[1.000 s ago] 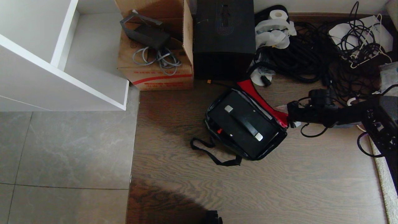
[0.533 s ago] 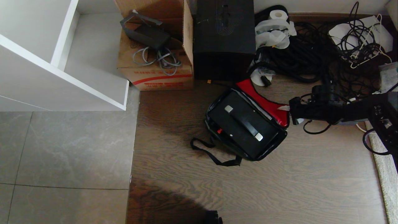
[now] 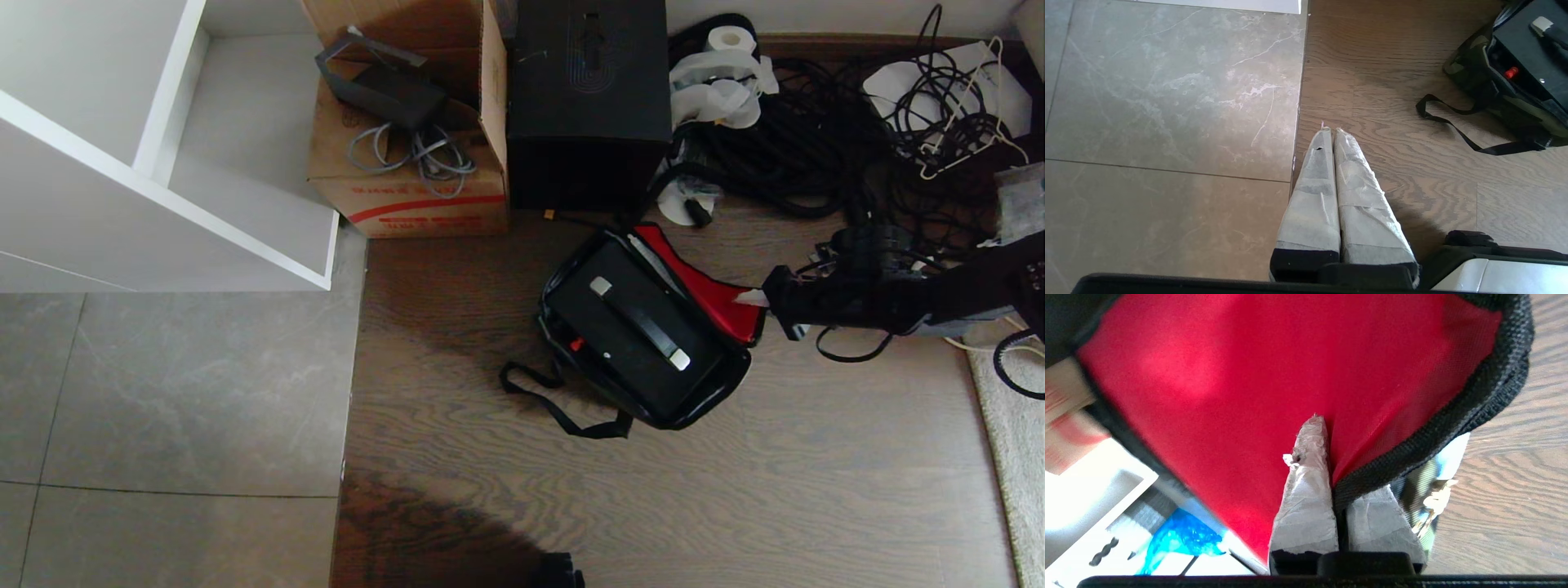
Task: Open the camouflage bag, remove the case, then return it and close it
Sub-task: Close the top of the storage box
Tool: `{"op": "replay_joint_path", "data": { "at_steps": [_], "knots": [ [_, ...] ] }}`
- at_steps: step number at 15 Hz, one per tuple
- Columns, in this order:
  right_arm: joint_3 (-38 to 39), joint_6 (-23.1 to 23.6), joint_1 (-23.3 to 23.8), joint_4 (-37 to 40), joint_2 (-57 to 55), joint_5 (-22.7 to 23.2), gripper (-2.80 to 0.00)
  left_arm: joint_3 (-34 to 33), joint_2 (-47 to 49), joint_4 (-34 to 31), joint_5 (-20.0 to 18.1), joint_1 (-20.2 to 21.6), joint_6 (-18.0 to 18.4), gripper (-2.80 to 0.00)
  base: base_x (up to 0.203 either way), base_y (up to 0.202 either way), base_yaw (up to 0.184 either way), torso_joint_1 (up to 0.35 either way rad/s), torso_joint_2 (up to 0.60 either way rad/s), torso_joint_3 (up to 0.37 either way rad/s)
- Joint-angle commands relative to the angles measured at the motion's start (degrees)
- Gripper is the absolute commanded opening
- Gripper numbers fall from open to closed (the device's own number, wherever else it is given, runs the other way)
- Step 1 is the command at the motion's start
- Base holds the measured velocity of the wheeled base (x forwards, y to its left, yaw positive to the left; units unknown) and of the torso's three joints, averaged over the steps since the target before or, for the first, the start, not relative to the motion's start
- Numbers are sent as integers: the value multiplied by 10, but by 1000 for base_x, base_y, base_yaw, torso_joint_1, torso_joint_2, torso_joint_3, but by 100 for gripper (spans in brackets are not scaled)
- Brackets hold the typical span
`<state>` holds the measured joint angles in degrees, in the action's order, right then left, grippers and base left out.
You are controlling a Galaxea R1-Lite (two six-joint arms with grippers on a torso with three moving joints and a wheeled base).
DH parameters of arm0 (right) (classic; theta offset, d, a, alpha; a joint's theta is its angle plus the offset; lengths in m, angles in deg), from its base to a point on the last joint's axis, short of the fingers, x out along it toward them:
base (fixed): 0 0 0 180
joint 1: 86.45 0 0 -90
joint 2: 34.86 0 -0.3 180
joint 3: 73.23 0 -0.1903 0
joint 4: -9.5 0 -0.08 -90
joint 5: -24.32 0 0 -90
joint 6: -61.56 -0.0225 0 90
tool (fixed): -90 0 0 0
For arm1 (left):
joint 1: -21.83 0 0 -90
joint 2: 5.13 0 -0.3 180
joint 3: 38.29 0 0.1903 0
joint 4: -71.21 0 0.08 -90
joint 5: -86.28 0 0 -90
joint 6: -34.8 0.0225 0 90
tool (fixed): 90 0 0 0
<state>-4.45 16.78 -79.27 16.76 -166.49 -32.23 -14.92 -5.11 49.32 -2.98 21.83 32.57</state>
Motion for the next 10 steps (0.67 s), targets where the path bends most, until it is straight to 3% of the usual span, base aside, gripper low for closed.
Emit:
{"op": "replay_joint_path", "data": {
  "at_steps": [1,5,9,10],
  "knots": [
    [51,2,-21,-32,65,16,-280,-5,0,0,0,0,-1,-280,0,0,0,0,0,0],
    [155,22,-72,-147,165,54,-280,-5,0,0,0,0,0,-280,0,0,0,0,0,0],
    [185,55,-91,-167,189,78,-280,-5,0,0,0,0,-1,-280,0,0,0,0,0,0],
    [217,75,-98,-170,199,84,0,-5,0,0,0,0,-1,-280,0,0,0,0,0,0]
  ]
}}
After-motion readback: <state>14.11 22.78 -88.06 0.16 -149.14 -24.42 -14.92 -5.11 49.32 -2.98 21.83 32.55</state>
